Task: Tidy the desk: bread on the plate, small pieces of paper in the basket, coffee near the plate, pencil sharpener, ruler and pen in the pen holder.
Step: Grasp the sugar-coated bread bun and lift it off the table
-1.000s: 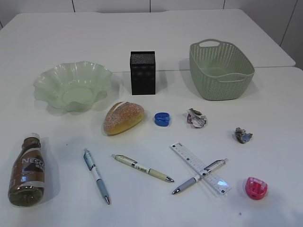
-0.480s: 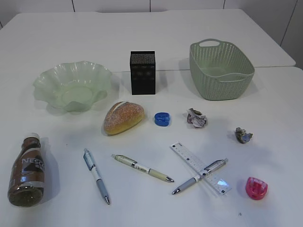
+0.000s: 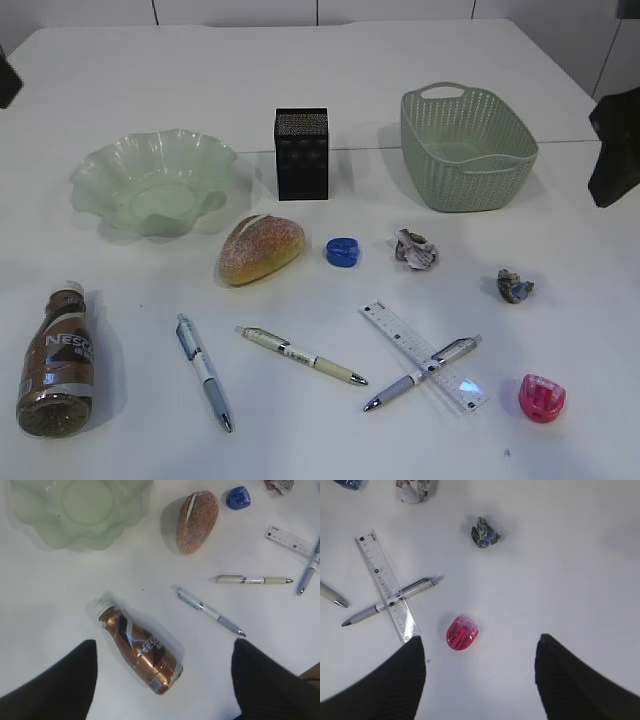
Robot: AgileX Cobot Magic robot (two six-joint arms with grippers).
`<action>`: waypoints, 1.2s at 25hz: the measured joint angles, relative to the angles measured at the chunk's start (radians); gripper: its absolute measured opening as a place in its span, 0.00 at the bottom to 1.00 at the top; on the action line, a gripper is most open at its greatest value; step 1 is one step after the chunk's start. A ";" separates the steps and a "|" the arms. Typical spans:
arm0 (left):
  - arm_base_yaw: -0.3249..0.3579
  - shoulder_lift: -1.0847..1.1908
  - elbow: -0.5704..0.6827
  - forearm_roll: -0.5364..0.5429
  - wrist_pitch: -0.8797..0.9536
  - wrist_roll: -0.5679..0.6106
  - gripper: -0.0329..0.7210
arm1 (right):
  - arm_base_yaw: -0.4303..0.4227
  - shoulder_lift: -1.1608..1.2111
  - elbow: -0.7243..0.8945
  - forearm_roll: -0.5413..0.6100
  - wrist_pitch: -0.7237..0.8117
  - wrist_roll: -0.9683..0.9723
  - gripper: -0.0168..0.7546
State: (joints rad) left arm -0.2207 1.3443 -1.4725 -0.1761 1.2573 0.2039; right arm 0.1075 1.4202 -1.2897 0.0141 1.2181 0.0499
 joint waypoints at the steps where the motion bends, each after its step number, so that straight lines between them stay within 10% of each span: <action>1: -0.020 0.040 -0.025 0.011 0.000 0.000 0.85 | 0.000 0.013 0.000 -0.002 -0.002 0.000 0.71; 16: -0.273 0.528 -0.345 0.153 -0.011 0.000 0.86 | 0.000 0.040 -0.001 -0.126 -0.039 0.000 0.71; 30: -0.284 0.711 -0.394 0.193 -0.214 0.002 0.86 | 0.000 0.040 -0.001 -0.114 -0.045 0.004 0.71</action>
State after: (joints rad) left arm -0.5045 2.0553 -1.8663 0.0169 1.0431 0.2060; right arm 0.1075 1.4601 -1.2912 -0.0996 1.1726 0.0543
